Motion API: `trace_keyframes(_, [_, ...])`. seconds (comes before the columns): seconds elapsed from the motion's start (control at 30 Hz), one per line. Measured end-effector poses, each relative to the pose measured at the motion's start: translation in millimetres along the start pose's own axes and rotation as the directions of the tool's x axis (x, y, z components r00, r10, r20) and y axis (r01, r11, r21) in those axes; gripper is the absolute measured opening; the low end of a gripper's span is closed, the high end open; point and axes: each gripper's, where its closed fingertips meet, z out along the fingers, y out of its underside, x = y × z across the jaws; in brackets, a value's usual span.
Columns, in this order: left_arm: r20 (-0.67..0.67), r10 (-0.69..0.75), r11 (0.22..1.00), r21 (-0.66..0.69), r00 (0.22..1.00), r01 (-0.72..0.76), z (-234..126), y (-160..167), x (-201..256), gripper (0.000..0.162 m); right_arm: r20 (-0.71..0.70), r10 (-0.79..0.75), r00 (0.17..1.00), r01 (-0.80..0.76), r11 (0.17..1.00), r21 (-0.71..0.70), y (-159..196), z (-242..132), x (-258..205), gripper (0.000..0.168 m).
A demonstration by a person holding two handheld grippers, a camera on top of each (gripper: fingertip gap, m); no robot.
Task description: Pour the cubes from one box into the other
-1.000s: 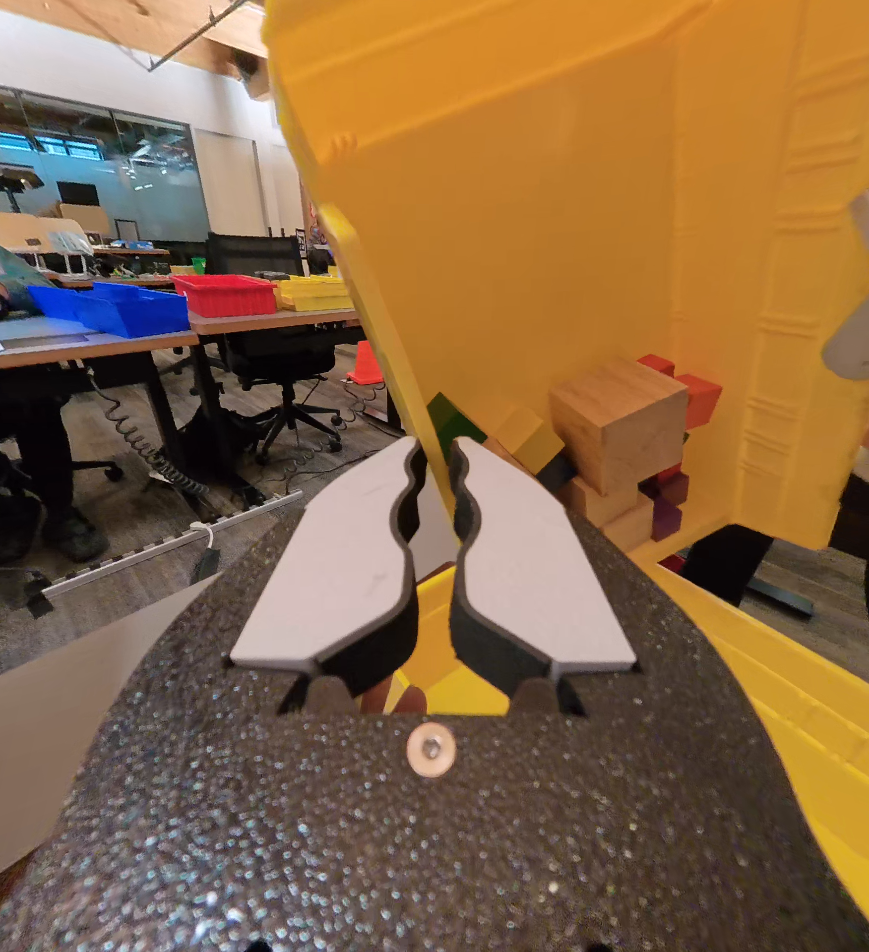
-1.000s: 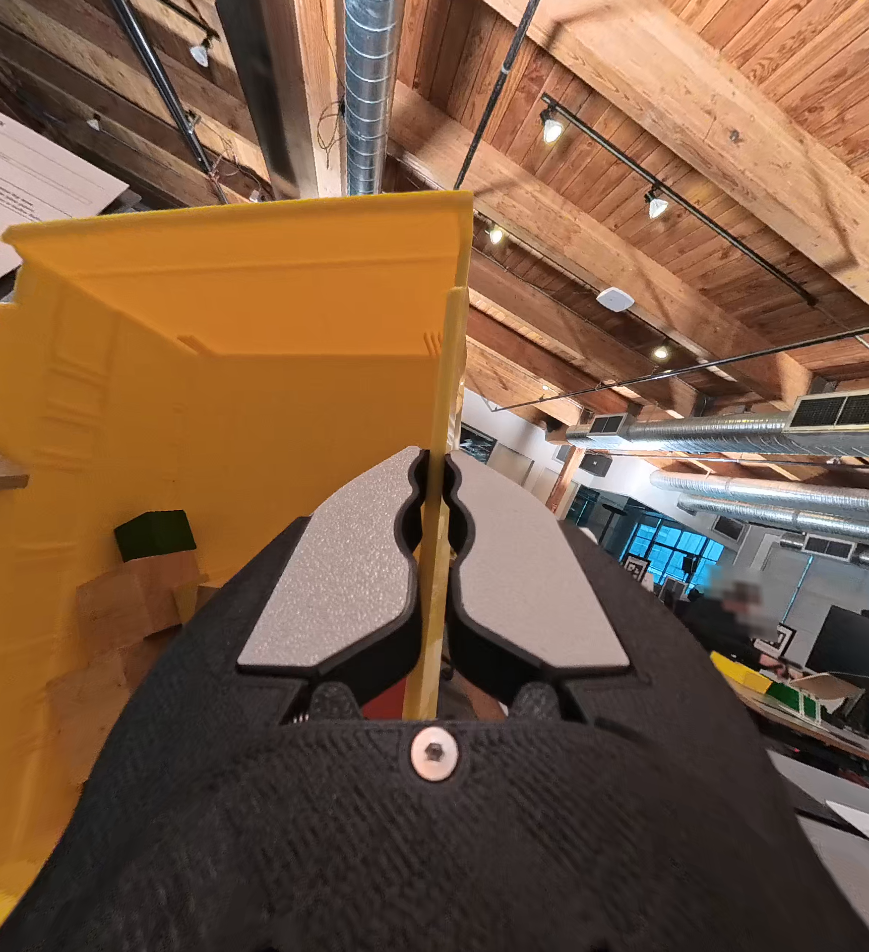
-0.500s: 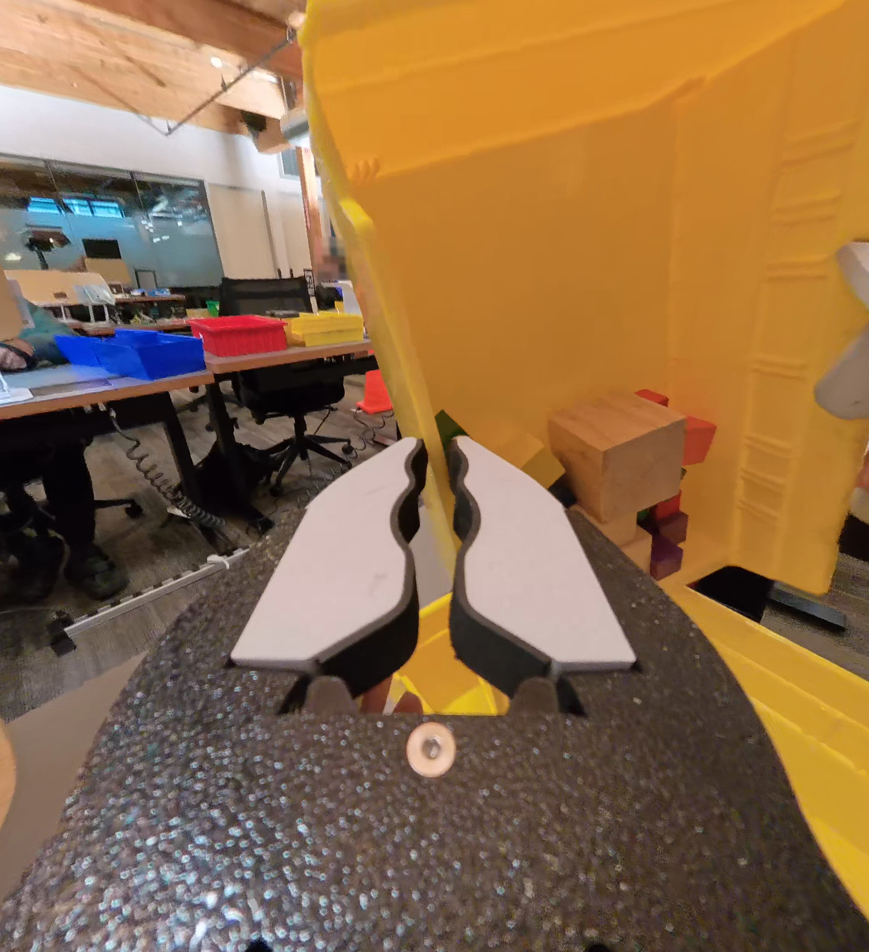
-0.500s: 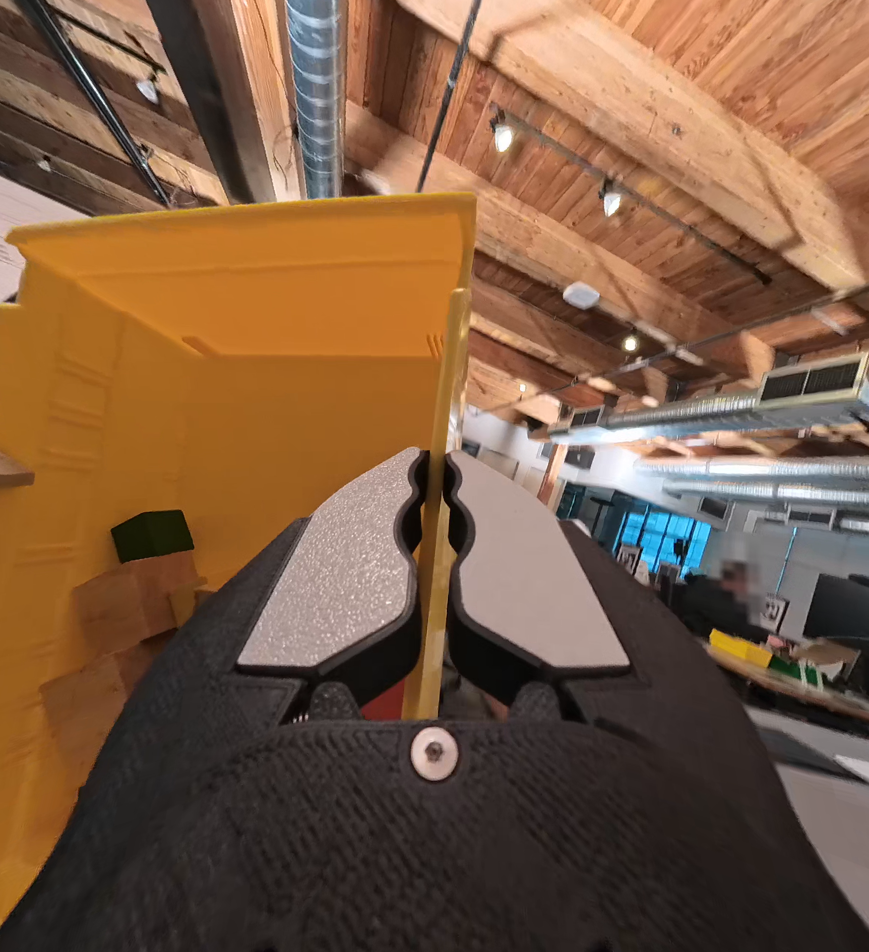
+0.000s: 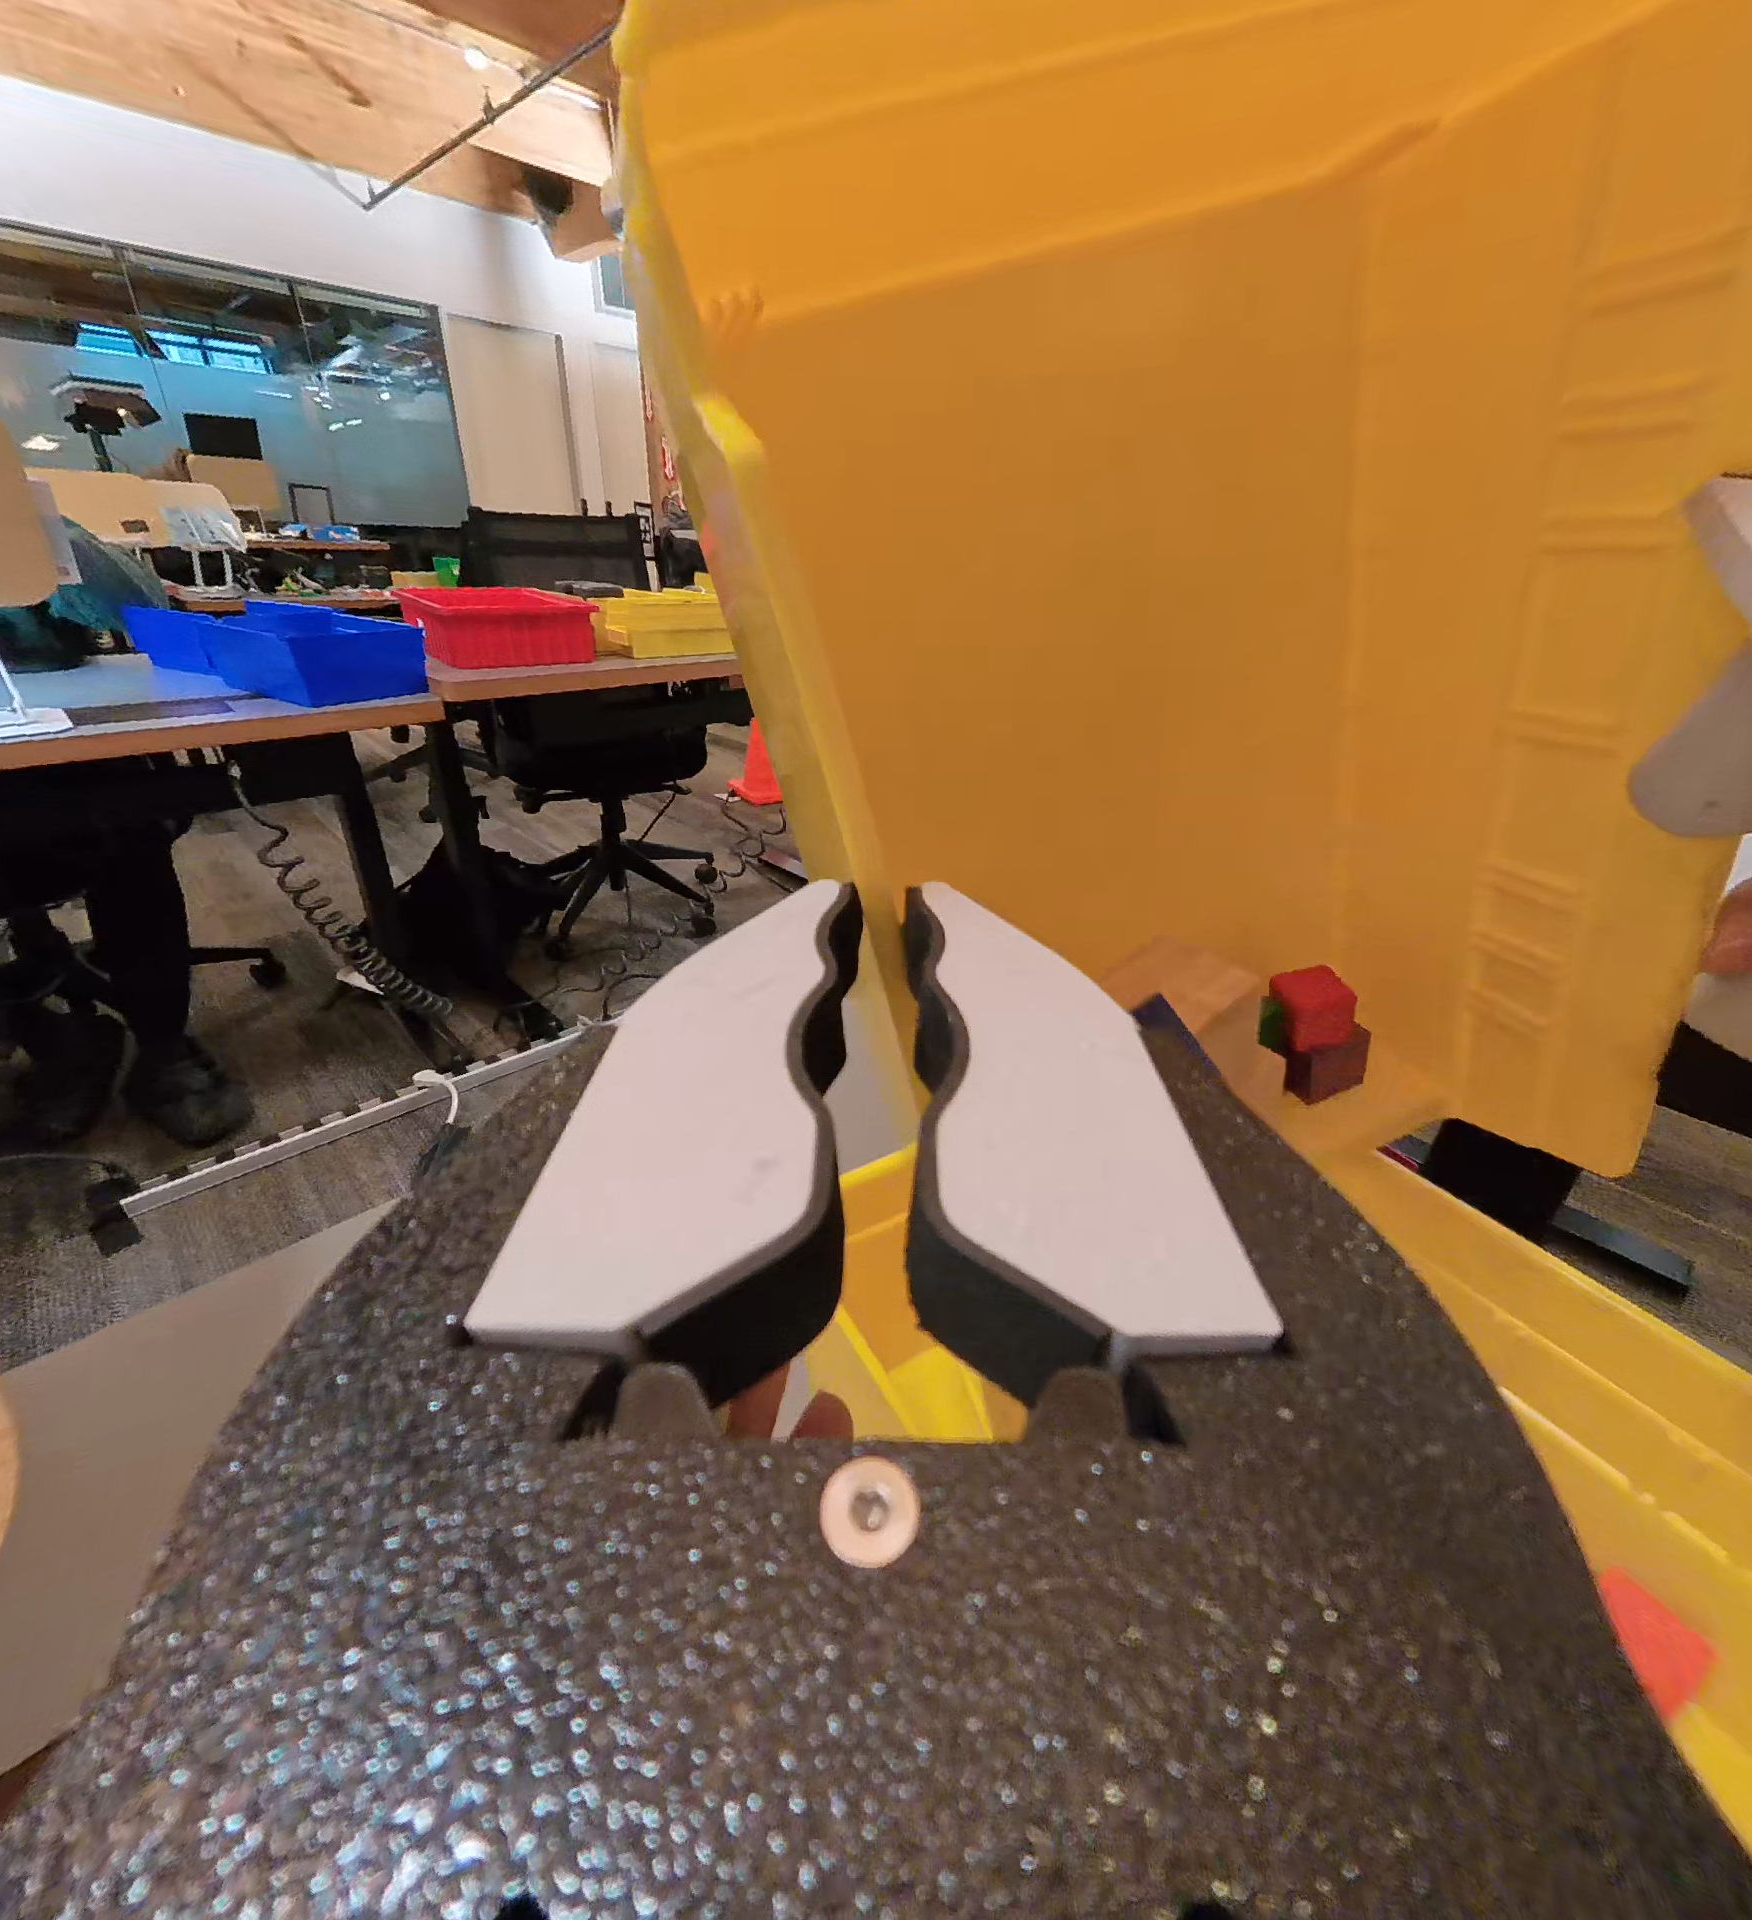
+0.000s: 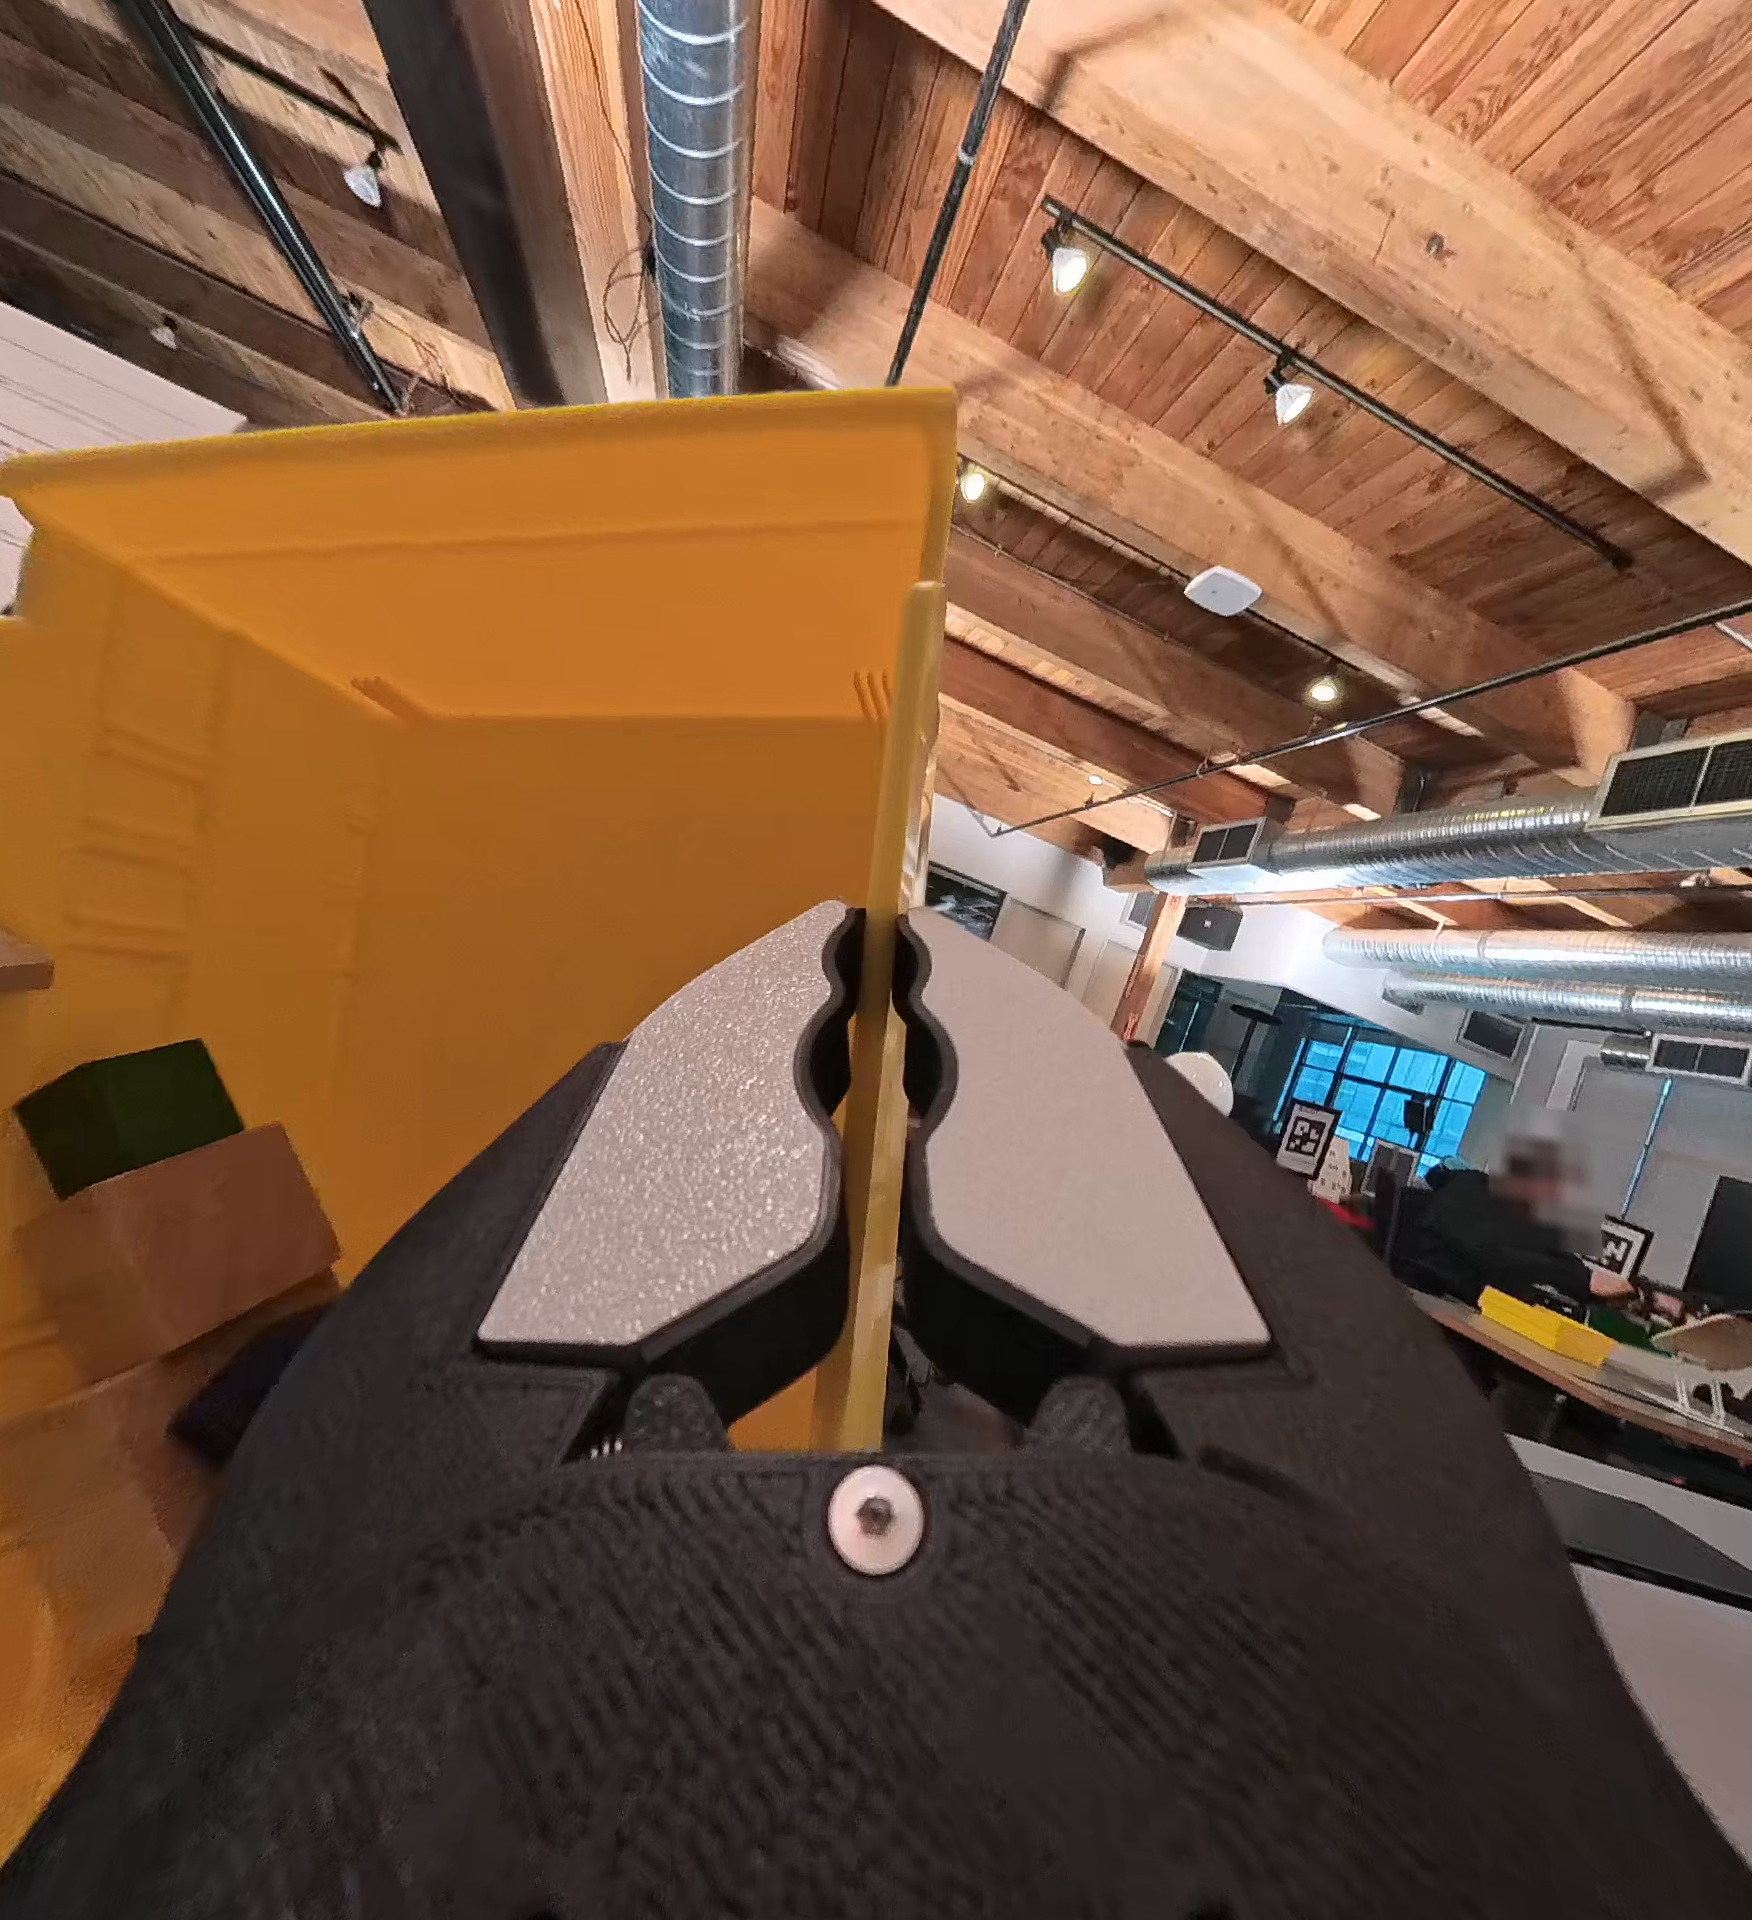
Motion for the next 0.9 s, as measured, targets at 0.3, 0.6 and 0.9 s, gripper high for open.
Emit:
trace_keyframes(0.3, [-0.014,0.022,0.999,0.05,1.0,-0.022,-3.5,-14.2,8.5,0.008,-0.032,0.008,0.999,-0.007,1.0,0.028,-7.0,-1.8,10.4,0.005])
trace_keyframes(0.6, [0.019,0.029,0.999,0.044,0.999,-0.03,-2.5,-20.9,7.0,0.007,-0.065,0.004,0.998,-0.001,0.999,0.051,-15.5,-3.6,10.8,0.005])
trace_keyframes(0.9, [-0.006,0.032,0.997,0.067,0.999,-0.031,0.4,-32.4,14.5,0.008,-0.113,0.03,0.993,-0.023,0.998,0.062,-12.1,-7.3,20.4,0.005])
